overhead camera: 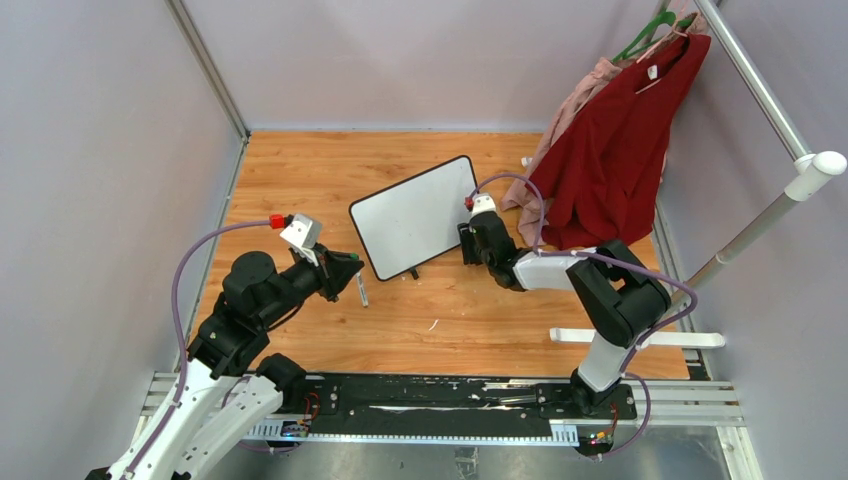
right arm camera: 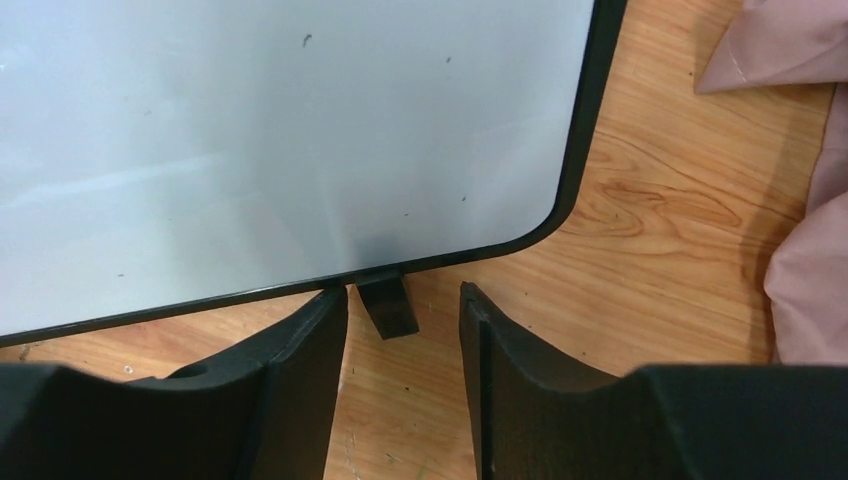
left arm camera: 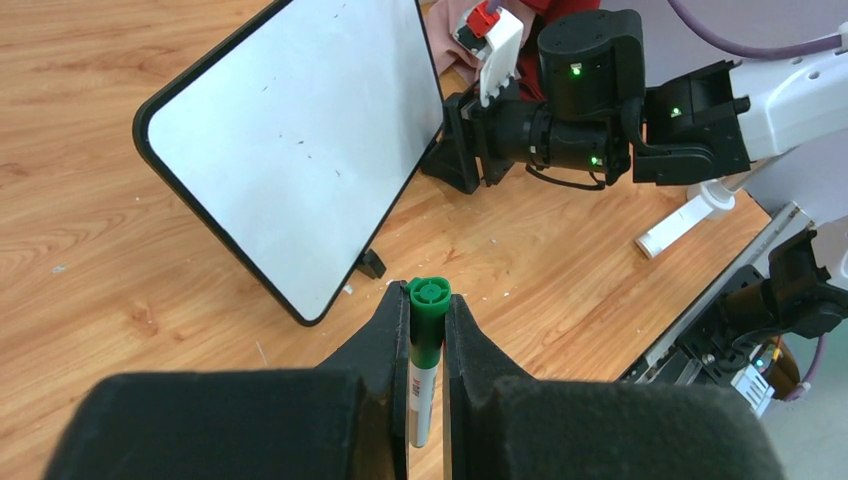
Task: Write a sentence on the whiteboard
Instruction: Adjust the whiteboard at the center of the board.
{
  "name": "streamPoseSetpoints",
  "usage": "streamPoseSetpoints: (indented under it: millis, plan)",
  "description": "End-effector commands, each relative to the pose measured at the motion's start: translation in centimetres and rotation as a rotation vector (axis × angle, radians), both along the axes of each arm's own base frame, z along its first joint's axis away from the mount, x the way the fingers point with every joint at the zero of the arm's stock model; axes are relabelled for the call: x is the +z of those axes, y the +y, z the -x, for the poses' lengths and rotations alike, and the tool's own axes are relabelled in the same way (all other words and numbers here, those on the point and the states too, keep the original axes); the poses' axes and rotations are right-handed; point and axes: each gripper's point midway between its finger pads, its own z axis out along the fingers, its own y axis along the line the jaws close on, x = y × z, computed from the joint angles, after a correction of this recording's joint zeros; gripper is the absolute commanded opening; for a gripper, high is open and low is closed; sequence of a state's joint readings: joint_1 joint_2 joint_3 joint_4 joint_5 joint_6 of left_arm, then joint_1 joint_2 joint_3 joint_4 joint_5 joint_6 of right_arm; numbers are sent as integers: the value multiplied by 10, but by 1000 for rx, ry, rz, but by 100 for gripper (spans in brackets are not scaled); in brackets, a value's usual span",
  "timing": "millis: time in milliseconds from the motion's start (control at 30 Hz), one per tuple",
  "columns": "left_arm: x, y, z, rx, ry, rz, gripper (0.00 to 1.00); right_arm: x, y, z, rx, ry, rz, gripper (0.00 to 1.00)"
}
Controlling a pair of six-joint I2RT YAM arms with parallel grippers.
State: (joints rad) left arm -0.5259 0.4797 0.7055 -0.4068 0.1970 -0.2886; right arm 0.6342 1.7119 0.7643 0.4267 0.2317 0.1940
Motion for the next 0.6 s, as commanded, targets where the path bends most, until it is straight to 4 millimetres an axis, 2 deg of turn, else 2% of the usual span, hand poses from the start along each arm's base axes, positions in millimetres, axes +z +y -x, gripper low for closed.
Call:
streamPoseSetpoints:
  millis: [0,267,567]
  plan:
    - [-1,1,-1,1,-14,-13,0,10,7,-17,8,-41,-22,47]
    - [-2,1,-1,1,-10,-16,0,2,8,-15,2,-17,-30,30]
    - [-2,-1,0,-7,-10,-10,0,-7,-8,0,-68,16,-43,6]
